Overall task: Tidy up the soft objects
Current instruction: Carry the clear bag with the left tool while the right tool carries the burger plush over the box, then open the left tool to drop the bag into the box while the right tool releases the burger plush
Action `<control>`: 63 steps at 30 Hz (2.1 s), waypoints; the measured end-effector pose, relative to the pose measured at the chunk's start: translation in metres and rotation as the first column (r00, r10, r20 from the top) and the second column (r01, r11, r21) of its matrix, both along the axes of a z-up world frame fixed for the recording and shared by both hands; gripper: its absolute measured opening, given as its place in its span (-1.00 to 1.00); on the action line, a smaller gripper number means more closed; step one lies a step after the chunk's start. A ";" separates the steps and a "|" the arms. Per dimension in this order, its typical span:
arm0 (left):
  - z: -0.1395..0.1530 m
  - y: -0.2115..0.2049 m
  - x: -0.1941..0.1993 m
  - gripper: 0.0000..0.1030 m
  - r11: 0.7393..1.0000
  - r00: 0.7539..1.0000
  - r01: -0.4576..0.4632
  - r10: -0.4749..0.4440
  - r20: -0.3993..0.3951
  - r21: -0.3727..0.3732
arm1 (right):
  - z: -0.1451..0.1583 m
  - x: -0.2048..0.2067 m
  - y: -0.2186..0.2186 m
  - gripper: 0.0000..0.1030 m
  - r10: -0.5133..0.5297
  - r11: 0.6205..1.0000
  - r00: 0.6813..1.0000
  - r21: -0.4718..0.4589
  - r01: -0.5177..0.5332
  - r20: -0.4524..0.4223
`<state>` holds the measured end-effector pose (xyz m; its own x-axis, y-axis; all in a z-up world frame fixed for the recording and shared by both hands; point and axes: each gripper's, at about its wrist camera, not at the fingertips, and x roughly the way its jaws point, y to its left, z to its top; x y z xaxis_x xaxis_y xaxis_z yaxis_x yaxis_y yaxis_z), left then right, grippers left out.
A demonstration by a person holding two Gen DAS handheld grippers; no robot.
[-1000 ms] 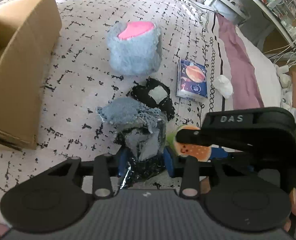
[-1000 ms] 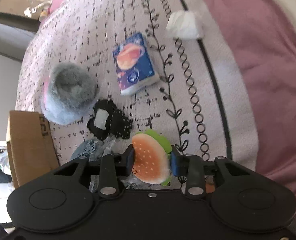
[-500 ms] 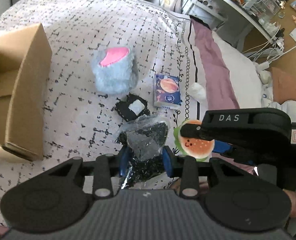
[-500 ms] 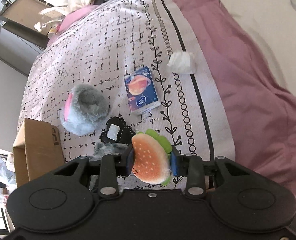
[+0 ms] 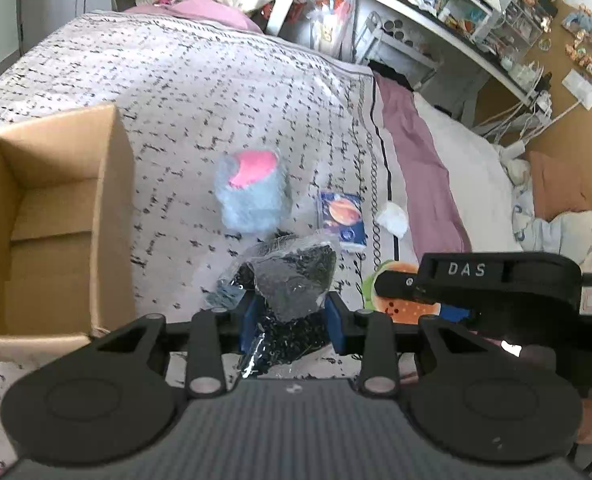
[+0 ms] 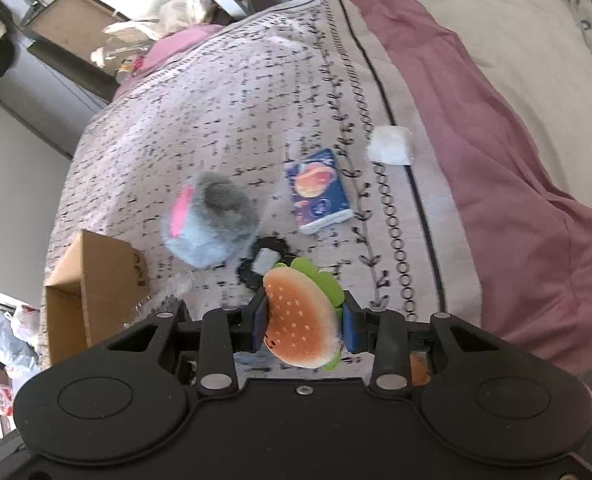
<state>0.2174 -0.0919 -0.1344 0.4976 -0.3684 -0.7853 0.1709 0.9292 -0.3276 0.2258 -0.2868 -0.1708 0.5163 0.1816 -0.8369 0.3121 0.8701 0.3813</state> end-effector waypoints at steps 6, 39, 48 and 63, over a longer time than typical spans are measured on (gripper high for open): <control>0.017 0.028 0.002 -0.32 0.999 0.999 -0.032 0.032 0.037 0.002 | 0.014 0.004 0.020 -0.31 0.023 0.999 0.999 0.037 -0.024 0.032; -0.006 0.178 0.018 -0.30 0.971 0.970 -0.234 0.236 -0.054 0.048 | 0.038 0.040 0.173 -0.30 0.242 0.968 0.967 0.049 -0.247 0.077; -0.010 0.198 0.016 -0.05 0.958 0.955 -0.283 0.286 -0.084 0.044 | 0.026 0.044 0.199 -0.25 0.295 0.953 0.955 0.056 -0.297 0.042; 0.009 0.207 0.006 0.48 0.943 0.937 -0.331 0.333 -0.101 0.041 | 0.042 0.039 0.178 0.64 0.281 0.959 0.958 0.023 -0.283 0.052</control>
<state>0.2230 0.1148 -0.1250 0.5032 -0.1778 -0.8457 -0.1826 0.9346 -0.3051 0.2646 -0.1089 -0.1287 0.4800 0.3502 -0.8043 0.0365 0.9081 0.4172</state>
